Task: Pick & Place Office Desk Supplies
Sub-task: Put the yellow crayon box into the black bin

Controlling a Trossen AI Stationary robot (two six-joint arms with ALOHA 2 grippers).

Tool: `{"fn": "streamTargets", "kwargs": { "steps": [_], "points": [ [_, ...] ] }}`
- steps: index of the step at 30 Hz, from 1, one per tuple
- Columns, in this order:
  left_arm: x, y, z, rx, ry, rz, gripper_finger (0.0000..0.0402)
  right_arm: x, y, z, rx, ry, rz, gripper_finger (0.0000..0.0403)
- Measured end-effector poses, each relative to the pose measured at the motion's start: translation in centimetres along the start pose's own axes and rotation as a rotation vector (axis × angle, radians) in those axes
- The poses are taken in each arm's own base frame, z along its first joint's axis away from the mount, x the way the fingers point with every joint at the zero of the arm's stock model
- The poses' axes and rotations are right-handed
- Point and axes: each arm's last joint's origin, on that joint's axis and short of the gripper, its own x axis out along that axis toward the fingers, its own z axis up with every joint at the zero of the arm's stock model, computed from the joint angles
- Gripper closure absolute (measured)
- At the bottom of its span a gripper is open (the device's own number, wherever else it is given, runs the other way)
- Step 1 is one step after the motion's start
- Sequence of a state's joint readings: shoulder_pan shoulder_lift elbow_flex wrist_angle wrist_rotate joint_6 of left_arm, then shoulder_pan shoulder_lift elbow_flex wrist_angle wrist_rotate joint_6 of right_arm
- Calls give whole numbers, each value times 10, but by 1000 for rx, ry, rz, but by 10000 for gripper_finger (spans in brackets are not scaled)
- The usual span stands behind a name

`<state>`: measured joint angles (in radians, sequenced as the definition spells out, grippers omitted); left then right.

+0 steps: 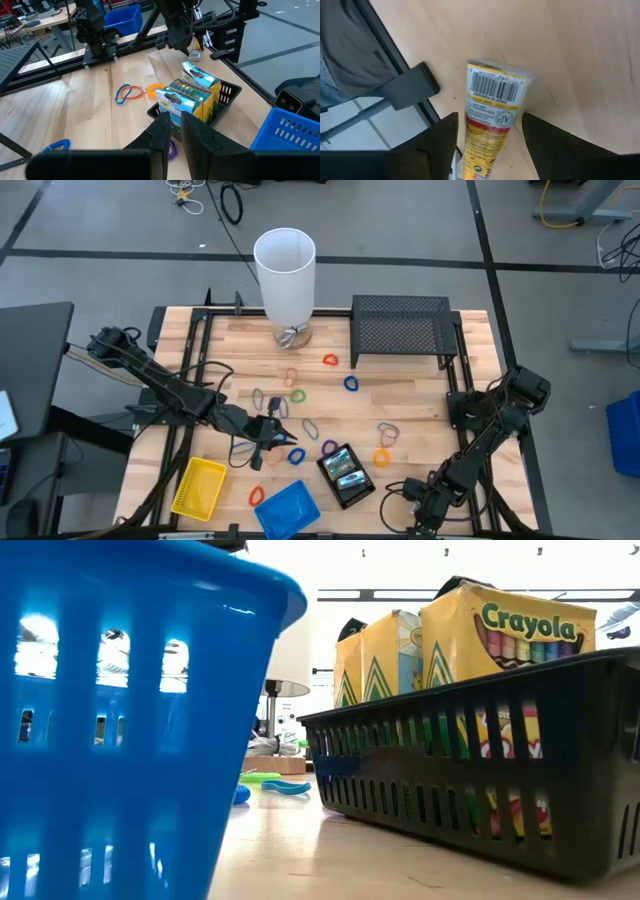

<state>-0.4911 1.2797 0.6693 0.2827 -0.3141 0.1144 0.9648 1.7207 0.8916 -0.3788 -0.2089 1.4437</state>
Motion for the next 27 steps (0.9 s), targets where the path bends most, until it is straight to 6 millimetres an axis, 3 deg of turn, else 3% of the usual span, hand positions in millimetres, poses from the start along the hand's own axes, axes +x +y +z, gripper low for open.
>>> {"fn": "streamTargets", "kwargs": {
  "steps": [8,11,16,27],
  "points": [
    [0,0,0,0,0,0,348,14,-5,2,35,13,-74,200],
    [0,0,0,0,-1,0,348,14,-7,2,51,12,-92,238],
    [0,0,0,0,-2,0,348,15,-6,2,48,17,-79,334],
    [0,0,1,1,-6,0,348,15,9,10,-40,-107,35,335]
  ]
}}
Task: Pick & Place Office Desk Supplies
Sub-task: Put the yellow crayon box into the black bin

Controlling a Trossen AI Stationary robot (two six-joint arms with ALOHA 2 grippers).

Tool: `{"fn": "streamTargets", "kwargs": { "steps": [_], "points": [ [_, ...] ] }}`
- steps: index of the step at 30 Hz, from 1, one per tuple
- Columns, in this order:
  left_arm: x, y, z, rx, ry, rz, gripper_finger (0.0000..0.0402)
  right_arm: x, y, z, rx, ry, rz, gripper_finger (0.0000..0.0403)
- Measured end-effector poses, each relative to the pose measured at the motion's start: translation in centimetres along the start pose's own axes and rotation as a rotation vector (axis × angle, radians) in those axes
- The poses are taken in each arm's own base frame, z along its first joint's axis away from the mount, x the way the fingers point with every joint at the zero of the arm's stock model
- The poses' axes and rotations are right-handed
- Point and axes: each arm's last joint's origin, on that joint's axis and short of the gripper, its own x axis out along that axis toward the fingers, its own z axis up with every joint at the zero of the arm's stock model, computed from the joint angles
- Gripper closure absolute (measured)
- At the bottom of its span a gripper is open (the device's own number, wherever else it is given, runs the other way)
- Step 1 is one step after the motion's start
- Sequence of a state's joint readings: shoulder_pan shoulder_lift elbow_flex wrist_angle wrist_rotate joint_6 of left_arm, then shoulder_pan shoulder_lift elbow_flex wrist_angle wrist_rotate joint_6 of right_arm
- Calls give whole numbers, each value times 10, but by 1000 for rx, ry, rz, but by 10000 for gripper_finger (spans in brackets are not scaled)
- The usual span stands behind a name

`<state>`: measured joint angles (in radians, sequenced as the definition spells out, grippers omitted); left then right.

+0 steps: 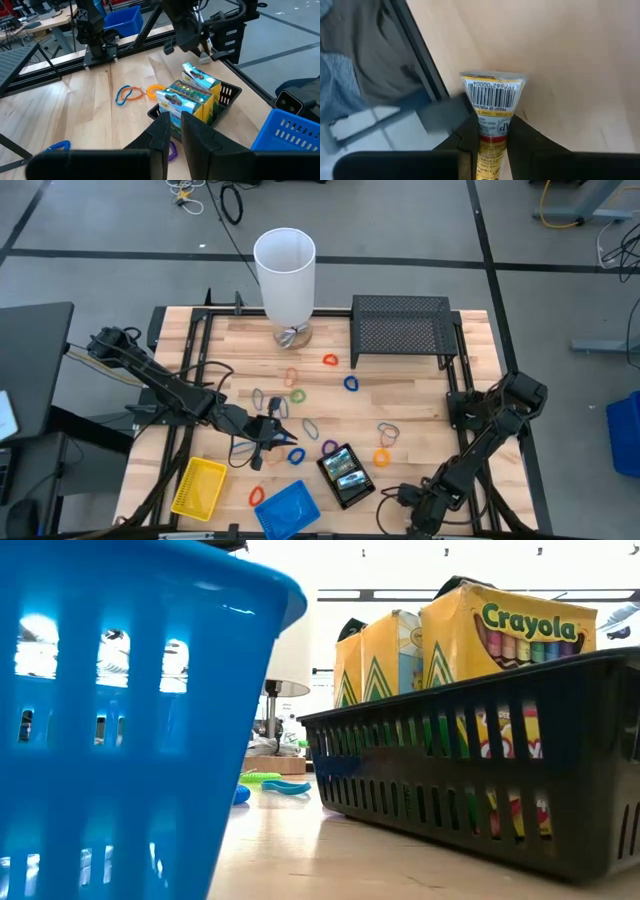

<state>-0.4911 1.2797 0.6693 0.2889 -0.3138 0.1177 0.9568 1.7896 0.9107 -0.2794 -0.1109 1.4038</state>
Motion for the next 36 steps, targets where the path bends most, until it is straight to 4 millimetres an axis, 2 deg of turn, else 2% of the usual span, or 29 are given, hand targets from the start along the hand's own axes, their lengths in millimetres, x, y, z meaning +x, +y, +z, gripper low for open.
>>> {"fn": "streamTargets", "kwargs": {
  "steps": [11,19,24,31,36],
  "points": [
    [0,0,2,1,-17,2,348,-18,26,22,-227,-413,-85,335],
    [0,0,2,0,-20,3,348,-24,40,26,-285,-476,-19,335],
    [0,0,2,0,-20,2,348,-28,47,29,-346,-610,-7,335],
    [0,0,2,0,-21,3,348,-35,48,38,-432,-899,-162,335],
    [0,0,2,0,-22,3,348,-40,45,51,-458,-1017,-272,335]
  ]
}}
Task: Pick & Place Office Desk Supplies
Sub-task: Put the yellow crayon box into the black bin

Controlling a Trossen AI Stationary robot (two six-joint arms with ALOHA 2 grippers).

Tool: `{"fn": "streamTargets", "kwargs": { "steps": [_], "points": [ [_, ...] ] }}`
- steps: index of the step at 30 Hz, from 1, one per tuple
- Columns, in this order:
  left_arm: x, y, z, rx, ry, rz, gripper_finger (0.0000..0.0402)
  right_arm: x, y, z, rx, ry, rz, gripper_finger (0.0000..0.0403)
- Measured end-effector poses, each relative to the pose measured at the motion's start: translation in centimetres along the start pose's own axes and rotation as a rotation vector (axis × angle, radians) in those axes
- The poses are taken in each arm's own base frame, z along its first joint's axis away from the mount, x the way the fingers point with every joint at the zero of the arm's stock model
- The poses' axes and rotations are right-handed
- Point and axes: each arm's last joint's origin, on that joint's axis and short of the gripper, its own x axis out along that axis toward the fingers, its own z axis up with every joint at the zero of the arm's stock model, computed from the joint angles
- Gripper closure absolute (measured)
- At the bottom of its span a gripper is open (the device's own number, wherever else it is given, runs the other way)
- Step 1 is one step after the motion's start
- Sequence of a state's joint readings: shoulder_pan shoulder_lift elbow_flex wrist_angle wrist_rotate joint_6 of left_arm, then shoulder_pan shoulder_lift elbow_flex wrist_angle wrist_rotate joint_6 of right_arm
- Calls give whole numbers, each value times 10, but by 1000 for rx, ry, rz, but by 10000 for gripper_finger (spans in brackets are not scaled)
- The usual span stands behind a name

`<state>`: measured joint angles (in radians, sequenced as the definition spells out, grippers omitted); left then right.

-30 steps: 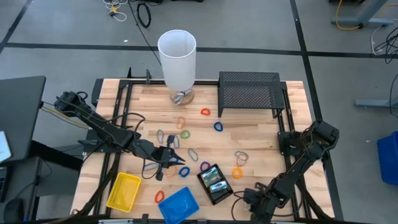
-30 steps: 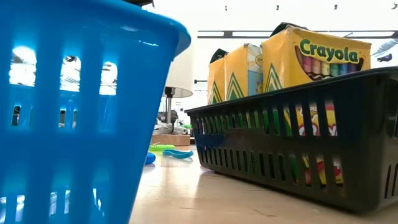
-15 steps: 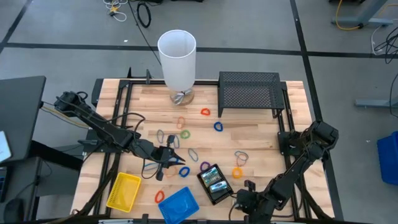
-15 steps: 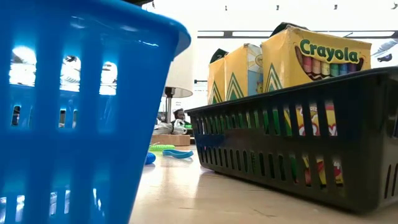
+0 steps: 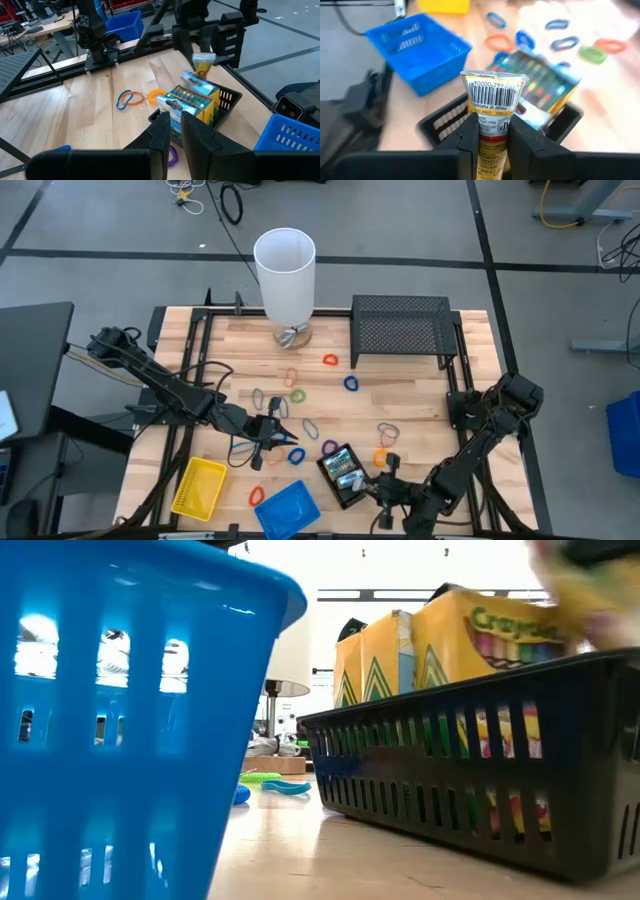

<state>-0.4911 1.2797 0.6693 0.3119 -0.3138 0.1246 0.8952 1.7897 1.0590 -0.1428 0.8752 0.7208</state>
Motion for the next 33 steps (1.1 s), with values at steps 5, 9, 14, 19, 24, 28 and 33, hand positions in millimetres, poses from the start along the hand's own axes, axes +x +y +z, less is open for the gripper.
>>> {"fn": "streamTargets", "kwargs": {
  "steps": [5,9,14,19,24,28,33],
  "points": [
    [0,0,0,-1,-2,0,348,10,-6,8,-34,-31,-28,335],
    [0,0,0,-1,-2,0,348,15,-8,12,-49,-26,-9,335],
    [0,0,0,0,-2,0,348,21,-6,5,-66,-1,0,335],
    [0,0,0,0,-2,0,348,37,-1,-19,-94,65,-6,335],
    [0,0,0,0,-2,0,348,42,1,-25,-93,85,7,335],
    [0,0,0,0,-2,0,348,40,3,-21,-74,76,47,306],
    [0,0,0,5,-4,1,348,39,7,-19,-71,86,109,195]
  ]
}}
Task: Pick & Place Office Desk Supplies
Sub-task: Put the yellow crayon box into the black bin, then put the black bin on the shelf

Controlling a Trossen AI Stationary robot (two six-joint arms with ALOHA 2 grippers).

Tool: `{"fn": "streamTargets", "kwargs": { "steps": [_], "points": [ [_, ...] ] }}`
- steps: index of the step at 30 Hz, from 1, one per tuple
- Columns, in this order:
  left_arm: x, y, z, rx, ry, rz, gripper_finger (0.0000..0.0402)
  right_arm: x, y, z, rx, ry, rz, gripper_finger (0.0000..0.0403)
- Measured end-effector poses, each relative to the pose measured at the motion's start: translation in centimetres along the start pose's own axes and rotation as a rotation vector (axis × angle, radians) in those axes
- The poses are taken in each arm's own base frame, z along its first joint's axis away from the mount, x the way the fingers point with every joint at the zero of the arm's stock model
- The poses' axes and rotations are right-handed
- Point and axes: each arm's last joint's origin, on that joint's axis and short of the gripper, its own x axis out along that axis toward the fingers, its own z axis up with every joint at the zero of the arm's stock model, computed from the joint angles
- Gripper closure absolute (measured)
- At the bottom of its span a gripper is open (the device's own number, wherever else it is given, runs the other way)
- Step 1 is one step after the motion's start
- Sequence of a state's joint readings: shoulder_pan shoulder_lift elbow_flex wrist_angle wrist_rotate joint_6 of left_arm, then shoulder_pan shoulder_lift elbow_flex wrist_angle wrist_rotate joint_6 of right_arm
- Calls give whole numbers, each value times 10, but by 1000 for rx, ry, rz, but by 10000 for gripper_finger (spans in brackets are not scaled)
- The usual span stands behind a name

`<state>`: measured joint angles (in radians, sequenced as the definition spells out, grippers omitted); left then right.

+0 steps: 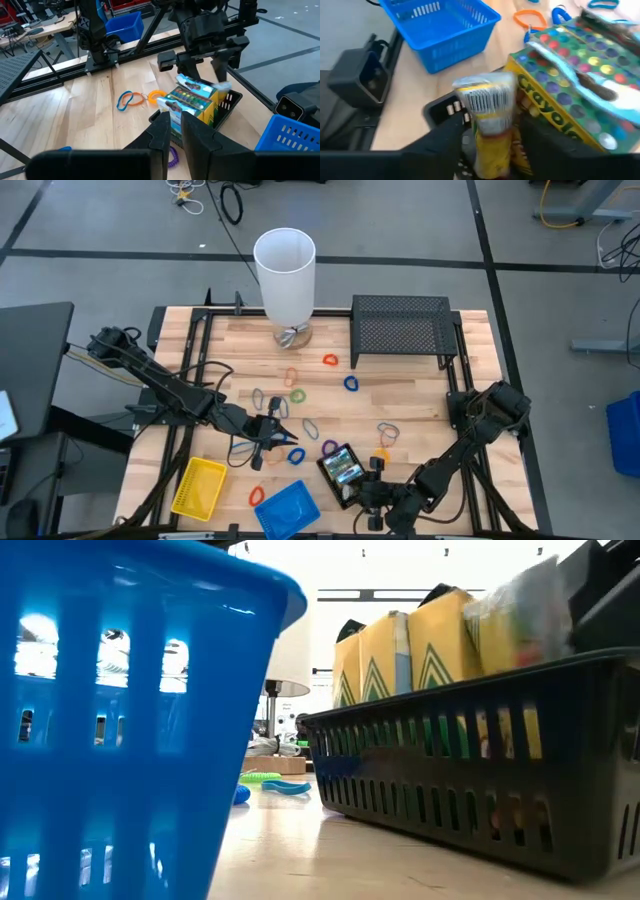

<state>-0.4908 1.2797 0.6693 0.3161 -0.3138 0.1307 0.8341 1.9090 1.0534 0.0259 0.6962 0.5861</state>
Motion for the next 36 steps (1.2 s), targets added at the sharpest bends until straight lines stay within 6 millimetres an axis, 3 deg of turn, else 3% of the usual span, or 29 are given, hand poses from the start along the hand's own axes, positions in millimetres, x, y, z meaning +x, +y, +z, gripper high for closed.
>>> {"fn": "streamTargets", "kwargs": {
  "steps": [5,11,19,23,36],
  "points": [
    [0,0,0,-1,-1,0,348,-6,-1,7,-3,-6,28,158],
    [0,0,0,-2,-1,0,348,-27,-5,24,-30,17,112,182],
    [0,0,0,-3,-1,0,348,-40,-11,22,-132,251,242,212],
    [0,0,0,-3,-2,-1,348,-44,-14,29,-181,345,227,213],
    [0,0,0,-1,-1,1,348,-31,-25,37,-337,388,261,213]
  ]
}}
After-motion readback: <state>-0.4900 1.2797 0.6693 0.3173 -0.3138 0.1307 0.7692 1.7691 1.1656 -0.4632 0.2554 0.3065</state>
